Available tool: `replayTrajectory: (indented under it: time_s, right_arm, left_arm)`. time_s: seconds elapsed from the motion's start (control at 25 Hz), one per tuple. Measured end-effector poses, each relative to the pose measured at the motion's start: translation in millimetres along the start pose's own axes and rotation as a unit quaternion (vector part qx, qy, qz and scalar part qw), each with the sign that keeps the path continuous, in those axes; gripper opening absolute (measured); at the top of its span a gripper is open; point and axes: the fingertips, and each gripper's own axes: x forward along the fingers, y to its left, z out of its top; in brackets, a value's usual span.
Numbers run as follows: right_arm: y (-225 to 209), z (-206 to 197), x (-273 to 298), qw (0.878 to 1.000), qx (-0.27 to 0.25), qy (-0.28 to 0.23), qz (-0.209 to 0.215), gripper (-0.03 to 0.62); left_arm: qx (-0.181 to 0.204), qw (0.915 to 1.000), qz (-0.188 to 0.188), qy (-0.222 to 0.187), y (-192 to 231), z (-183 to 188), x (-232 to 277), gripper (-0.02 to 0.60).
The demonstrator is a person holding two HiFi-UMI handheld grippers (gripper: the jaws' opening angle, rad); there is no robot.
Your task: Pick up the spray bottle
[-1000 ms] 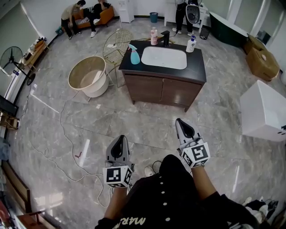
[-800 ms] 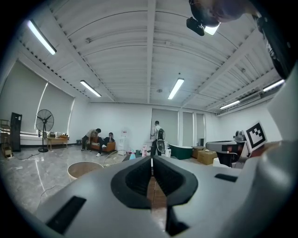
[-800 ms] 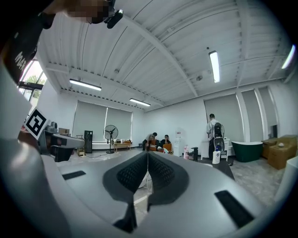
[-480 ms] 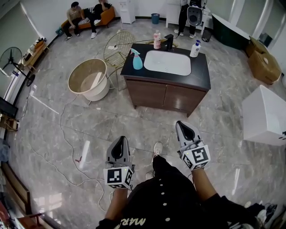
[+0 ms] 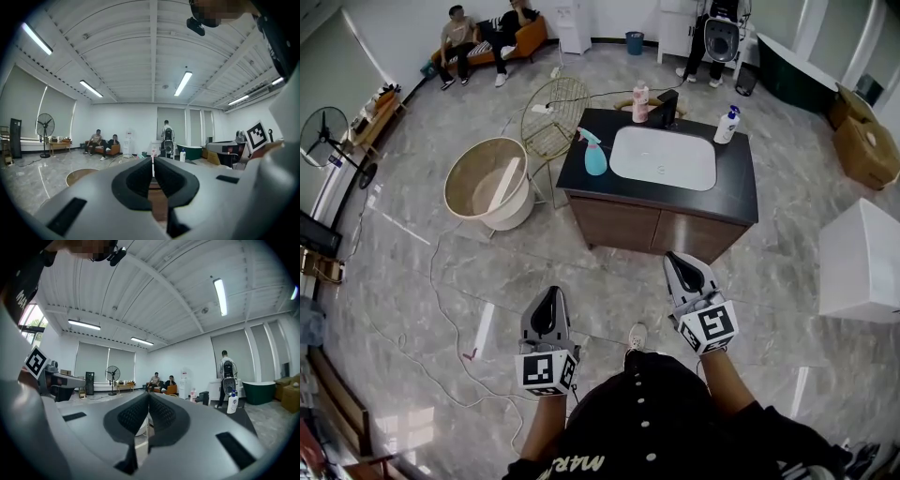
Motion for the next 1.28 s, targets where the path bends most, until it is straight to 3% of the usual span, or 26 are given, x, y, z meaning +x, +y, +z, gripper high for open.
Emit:
replayTrajectory:
  time_s: [0.28, 0.68, 0.92, 1.28]
  right_arm:
    - [-47, 8, 64, 1.000, -0.004, -0.004, 0.019, -0.005]
    - [-71, 0, 112, 0.999, 0.007, 0.008, 0.036, -0.005]
    - [-84, -7, 147, 0.999, 0.008, 0.011, 0.035, -0.005]
    - [-114, 5, 234, 1.000, -0.005, 0.009, 0.024, -0.005]
  left_arm:
    - [-0.005, 0.9999, 0.012, -0.004, 7, 13, 74, 0.020]
    - [-0.015, 0.9993, 0.032, 0.015, 19, 8, 114, 0.020]
    - [-0.016, 0.9994, 0.025, 0.019, 35, 4, 154, 0.020]
    - [-0.011, 0.9999, 0.001, -0.001, 80, 30, 246, 0.020]
